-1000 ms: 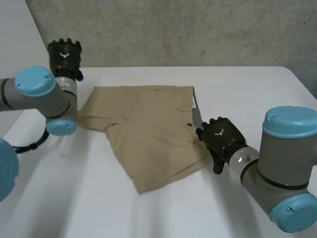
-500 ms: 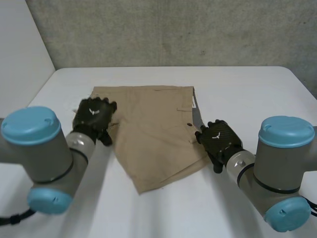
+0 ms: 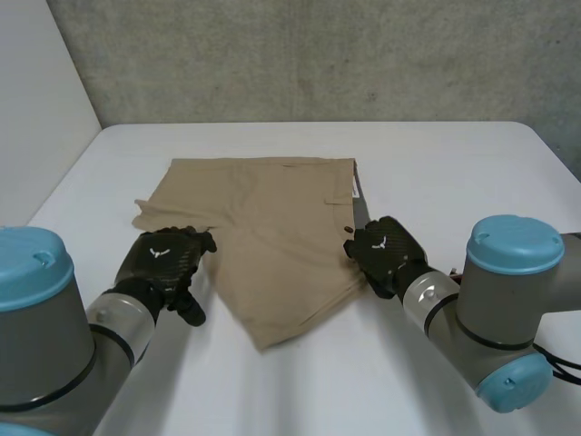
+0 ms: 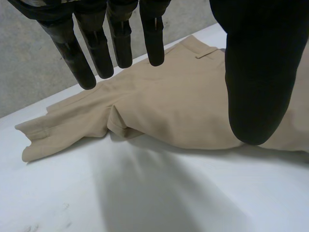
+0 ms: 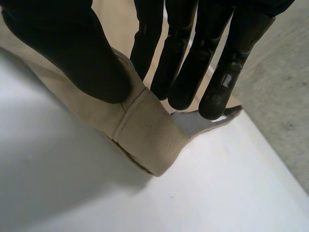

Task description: Fold the shorts.

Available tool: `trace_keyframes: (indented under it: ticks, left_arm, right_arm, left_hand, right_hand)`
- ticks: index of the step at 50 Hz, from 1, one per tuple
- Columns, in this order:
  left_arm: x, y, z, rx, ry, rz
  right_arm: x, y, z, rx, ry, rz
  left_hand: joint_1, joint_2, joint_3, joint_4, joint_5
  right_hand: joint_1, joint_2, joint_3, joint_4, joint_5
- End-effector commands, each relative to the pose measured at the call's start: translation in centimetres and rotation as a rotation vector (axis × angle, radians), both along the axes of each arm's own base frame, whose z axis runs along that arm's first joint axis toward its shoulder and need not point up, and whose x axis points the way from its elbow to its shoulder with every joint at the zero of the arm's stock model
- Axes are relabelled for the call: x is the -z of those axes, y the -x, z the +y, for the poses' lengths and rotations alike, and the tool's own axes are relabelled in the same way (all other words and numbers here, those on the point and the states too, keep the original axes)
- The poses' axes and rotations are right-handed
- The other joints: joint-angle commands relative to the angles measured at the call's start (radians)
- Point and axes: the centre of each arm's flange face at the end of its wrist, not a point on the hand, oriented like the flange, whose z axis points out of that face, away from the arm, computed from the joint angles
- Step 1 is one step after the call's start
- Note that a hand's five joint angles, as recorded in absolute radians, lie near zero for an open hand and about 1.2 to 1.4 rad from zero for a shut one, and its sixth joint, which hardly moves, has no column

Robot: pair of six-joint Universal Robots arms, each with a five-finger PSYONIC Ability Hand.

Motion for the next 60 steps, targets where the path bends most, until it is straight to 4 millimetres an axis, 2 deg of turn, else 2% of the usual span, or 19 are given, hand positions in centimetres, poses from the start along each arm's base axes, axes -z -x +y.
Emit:
trace_keyframes:
  ticks: [1,8,11,12,13,16,17,21,24,32,38,44,49,53,58,60]
  left_arm:
    - [-0.2,0.7,1.9,0.053,0.002,0.002]
    - [0.7,1.6,3.1,0.086,-0.033,0.006]
    - [1.2,1.8,3.1,0.068,-0.069,0.04]
    - [1.3,1.9,3.1,0.054,-0.079,0.058]
    - [1.4,1.9,3.0,0.027,-0.101,0.095]
    - [1.3,1.7,2.8,-0.031,-0.131,0.157]
    - [1.3,1.6,2.8,-0.064,-0.15,0.188]
    - [1.0,1.0,2.8,-0.139,-0.189,0.258]
    - [1.0,0.4,3.1,-0.189,-0.224,0.298]
    - [1.5,-1.6,4.1,-0.282,-0.34,0.309]
    - [2.0,-1.7,5.0,-0.249,-0.433,0.298]
    - [2.2,-0.6,5.5,-0.156,-0.531,0.345]
    - [2.9,0.2,5.4,-0.158,-0.585,0.393]
    - [3.9,1.8,4.1,-0.172,-0.616,0.441]
    - [4.4,3.1,2.8,-0.17,-0.615,0.481]
    - [4.6,4.3,1.7,-0.16,-0.599,0.513]
  right_arm:
    - [-3.2,-0.1,-0.1,0.012,0.058,-0.051]
    - [-4.9,-0.2,0.2,0.035,0.02,-0.115]
    - [-6.8,-0.2,0.4,0.066,-0.002,-0.178]
    - [-6.8,-0.2,0.4,0.066,-0.002,-0.178]
    - [-9.0,-0.5,0.7,0.076,0.005,-0.262]
    - [-11.7,-0.8,1.3,0.066,0.023,-0.36]
    - [-13.2,-0.9,1.5,0.061,0.04,-0.406]
    - [-15.4,-1.2,1.9,0.055,0.08,-0.461]
    - [-16.8,-2.3,2.8,0.047,0.116,-0.486]
    - [-18.4,-4.1,3.2,0.063,0.195,-0.486]
    - [-19.3,-5.7,4.5,0.013,0.232,-0.491]
    - [-20.3,-6.7,5.4,-0.024,0.248,-0.513]
    - [-20.7,-7.4,6.6,-0.056,0.249,-0.524]
    - [-21.0,-7.4,7.1,-0.065,0.248,-0.527]
    - [-21.6,-7.1,7.4,-0.062,0.245,-0.527]
    - [-22.1,-6.9,7.7,-0.061,0.249,-0.533]
  left_hand:
    - [-0.004,0.018,0.015,0.026,0.031]
    - [0.01,0.033,0.03,0.041,0.046]
    - [0.022,0.045,0.042,0.053,0.058]
    - [0.028,0.051,0.047,0.058,0.063]
    - [0.031,0.054,0.05,0.061,0.066]
    - [0.031,0.054,0.05,0.061,0.066]
    - [0.031,0.054,0.05,0.061,0.066]
    - [0.028,0.051,0.047,0.058,0.063]
    - [0.031,0.054,0.05,0.061,0.066]
    - [0.063,0.086,0.083,0.094,0.099]
    - [0.198,0.221,0.218,0.229,0.234]
    - [0.166,0.189,0.186,0.197,0.202]
    - [0.131,0.154,0.15,0.161,0.166]
    - [-0.133,-0.11,-0.113,-0.102,-0.097]
    - [-0.139,-0.117,-0.12,-0.109,-0.104]
    - [-0.145,-0.123,-0.126,-0.115,-0.11]
  right_hand:
    - [0.475,0.22,0.219,0.209,0.246]
    - [0.475,0.22,0.219,0.209,0.246]
    - [0.475,0.22,0.219,0.209,0.246]
    - [0.475,0.22,0.219,0.209,0.246]
    - [0.475,0.22,0.219,0.209,0.246]
    - [0.475,0.22,0.219,0.209,0.246]
    - [0.475,0.22,0.219,0.209,0.246]
    - [0.475,0.22,0.219,0.209,0.246]
    - [0.475,0.22,0.219,0.209,0.246]
    - [0.475,0.22,0.219,0.209,0.246]
    - [0.475,0.22,0.219,0.209,0.246]
    - [0.475,0.22,0.219,0.209,0.246]
    - [0.475,0.22,0.219,0.209,0.246]
    - [0.475,0.22,0.219,0.209,0.246]
    - [0.475,0.22,0.219,0.209,0.246]
    - [0.475,0.22,0.219,0.209,0.246]
